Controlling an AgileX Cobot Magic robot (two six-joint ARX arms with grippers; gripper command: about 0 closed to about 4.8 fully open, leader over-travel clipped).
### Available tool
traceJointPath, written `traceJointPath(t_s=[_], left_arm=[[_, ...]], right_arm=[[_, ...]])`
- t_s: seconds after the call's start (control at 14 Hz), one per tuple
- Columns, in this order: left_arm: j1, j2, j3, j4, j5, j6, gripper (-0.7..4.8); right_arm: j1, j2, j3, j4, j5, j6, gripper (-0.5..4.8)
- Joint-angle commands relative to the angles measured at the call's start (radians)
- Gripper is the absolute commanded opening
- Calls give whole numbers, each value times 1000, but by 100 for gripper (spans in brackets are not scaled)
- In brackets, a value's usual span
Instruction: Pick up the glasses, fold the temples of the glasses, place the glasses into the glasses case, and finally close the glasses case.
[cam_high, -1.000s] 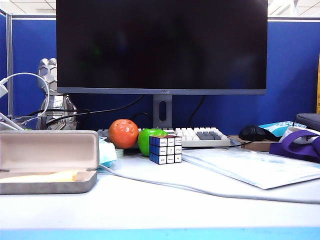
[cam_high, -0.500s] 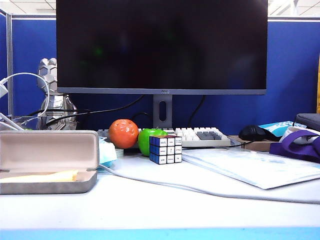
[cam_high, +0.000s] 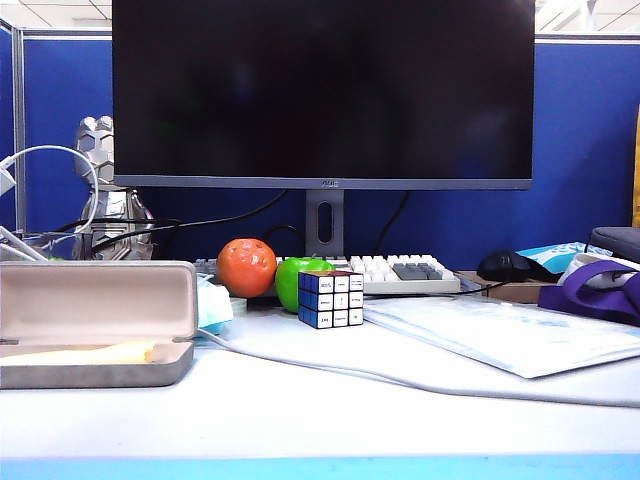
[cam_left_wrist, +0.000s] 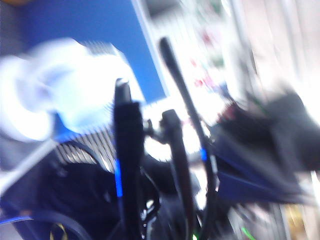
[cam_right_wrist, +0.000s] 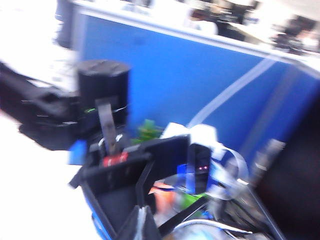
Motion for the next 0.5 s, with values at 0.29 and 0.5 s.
traceJointPath(t_s=[0.29,0.5], left_arm=[[-1,-3,2,-755,-363,433,-5],[-1,-4,2,-967,-516,444,-5]], right_arm=[[0,-23,3,5,66,29,-1],[0,-23,3,-39,99,29,-1]])
